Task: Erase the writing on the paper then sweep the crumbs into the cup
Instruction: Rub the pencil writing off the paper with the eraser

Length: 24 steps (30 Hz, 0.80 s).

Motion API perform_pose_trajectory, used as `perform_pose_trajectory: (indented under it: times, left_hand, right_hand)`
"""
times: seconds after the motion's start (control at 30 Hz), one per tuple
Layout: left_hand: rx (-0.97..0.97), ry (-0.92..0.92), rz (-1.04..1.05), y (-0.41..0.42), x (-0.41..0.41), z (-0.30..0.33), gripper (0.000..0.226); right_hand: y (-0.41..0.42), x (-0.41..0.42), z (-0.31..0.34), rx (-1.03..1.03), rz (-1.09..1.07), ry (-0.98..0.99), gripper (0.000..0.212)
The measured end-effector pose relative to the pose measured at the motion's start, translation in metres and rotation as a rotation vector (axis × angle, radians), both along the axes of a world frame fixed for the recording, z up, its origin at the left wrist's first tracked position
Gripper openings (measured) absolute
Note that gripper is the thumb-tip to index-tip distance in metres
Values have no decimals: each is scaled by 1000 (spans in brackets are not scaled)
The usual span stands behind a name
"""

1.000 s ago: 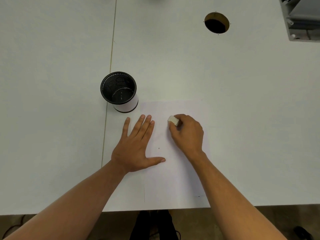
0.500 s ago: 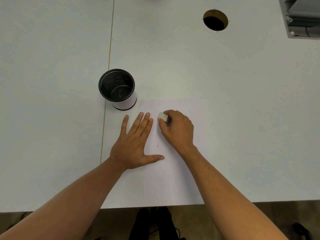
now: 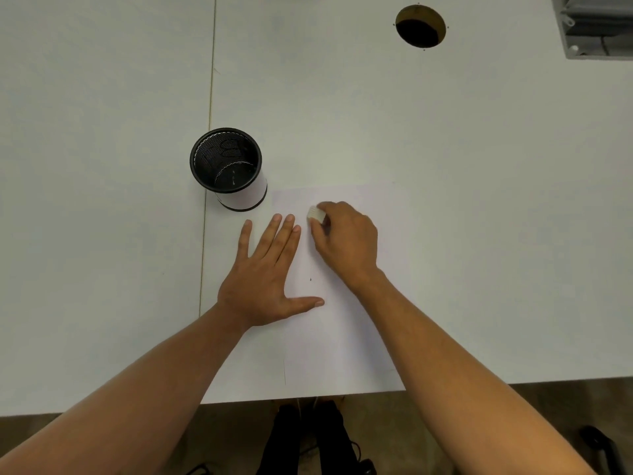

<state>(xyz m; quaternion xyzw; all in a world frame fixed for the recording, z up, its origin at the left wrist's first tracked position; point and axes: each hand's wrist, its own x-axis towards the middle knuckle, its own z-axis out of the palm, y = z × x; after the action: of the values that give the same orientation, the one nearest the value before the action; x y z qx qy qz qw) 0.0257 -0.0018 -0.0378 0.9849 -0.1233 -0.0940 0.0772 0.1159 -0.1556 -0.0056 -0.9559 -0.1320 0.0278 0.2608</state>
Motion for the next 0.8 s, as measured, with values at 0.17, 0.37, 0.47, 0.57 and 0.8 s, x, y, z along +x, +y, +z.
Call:
perform_pose_trajectory:
  times: [0.17, 0.37, 0.47, 0.57, 0.8]
  left_hand:
    - [-44, -22, -6, 0, -1, 1, 115]
    - [-15, 0, -2, -1, -1, 3, 118]
    - [-18, -6, 3, -1, 0, 2, 118]
    - [-23, -10, 5, 0, -1, 1, 117]
    - [-18, -10, -3, -1, 0, 1, 118]
  right_hand:
    - [-5, -47, 3, -5, 141, -14, 25]
    - [-18, -6, 0, -46, -54, 6, 31]
    - [-24, 1, 0, 4, -130, 19, 28]
    - [-30, -27, 2, 54, -20, 20, 25]
    - [-35, -16, -1, -31, -21, 5, 26]
